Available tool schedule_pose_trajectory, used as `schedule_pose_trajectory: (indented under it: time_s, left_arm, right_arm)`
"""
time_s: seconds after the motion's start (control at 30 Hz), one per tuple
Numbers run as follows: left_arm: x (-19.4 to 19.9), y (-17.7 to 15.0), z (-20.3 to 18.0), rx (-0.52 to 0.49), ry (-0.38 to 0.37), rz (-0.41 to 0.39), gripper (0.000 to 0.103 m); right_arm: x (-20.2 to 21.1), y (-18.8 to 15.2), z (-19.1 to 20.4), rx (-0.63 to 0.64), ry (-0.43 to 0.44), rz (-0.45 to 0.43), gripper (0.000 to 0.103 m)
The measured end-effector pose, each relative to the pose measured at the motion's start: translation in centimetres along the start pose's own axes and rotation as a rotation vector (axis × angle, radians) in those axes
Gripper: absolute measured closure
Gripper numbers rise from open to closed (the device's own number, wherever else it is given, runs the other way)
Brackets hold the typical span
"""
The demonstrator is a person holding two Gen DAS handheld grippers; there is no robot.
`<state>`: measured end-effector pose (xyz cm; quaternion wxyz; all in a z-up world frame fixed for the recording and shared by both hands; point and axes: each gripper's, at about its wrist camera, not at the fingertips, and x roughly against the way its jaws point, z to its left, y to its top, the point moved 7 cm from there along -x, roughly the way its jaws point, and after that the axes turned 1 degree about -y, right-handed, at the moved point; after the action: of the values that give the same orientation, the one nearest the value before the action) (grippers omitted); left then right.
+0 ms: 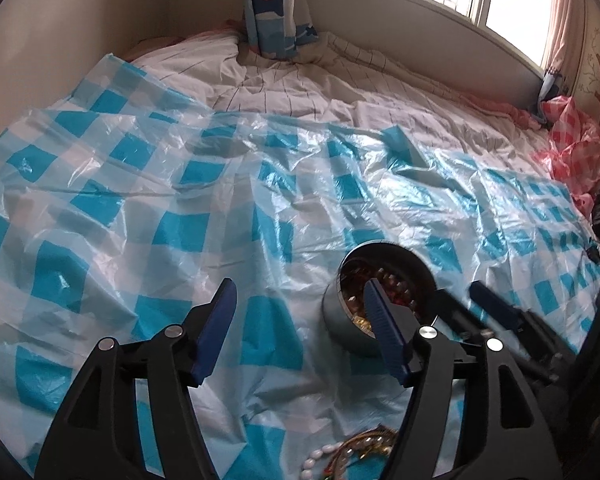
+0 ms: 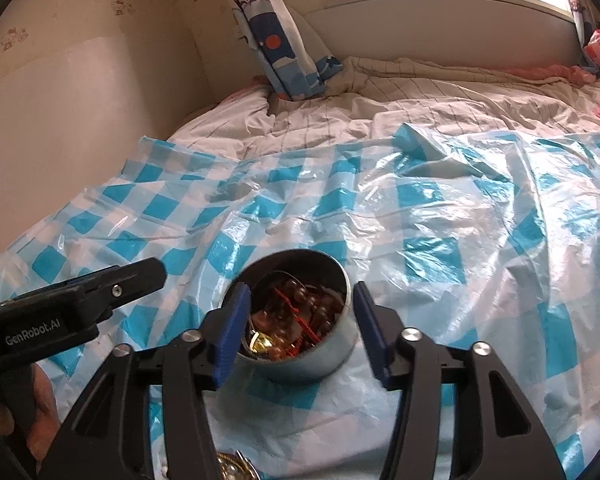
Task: Organize jewelry
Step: 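Withdraw both open grippers from the tin toward the remaining jewelry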
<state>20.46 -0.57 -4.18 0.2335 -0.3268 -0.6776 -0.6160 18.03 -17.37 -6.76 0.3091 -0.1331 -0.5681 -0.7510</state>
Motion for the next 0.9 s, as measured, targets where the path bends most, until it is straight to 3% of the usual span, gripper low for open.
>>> schedule_pose_trajectory:
  time_s: [0.2,0.37,0.57,0.9]
  left_arm:
    - [0.2,-1.4,0.5,-0.021,-0.020,0.059,0.039]
    - [0.0,-3.0,0.2,-0.095,-0.020,0.122,0.039]
    - [-0.2,-5.1,0.3,-0.209,0.024,0.179,0.039]
    - [0.6,-5.2,2.1,-0.183,0.048,0.175,0.036]
  right_arm:
    - [1.5,-0.1,-1.5,-0.034,-0.024,0.015,0.043]
    - [2.3,-2.3,-1.9,-0.033,-0.043,0.094,0.043]
    - [3.3,-6.7,-1.0,0.079,-0.075,0.219,0.043]
    - [2.8,-10.5,0.5,0.268,-0.158,0.314,0.043]
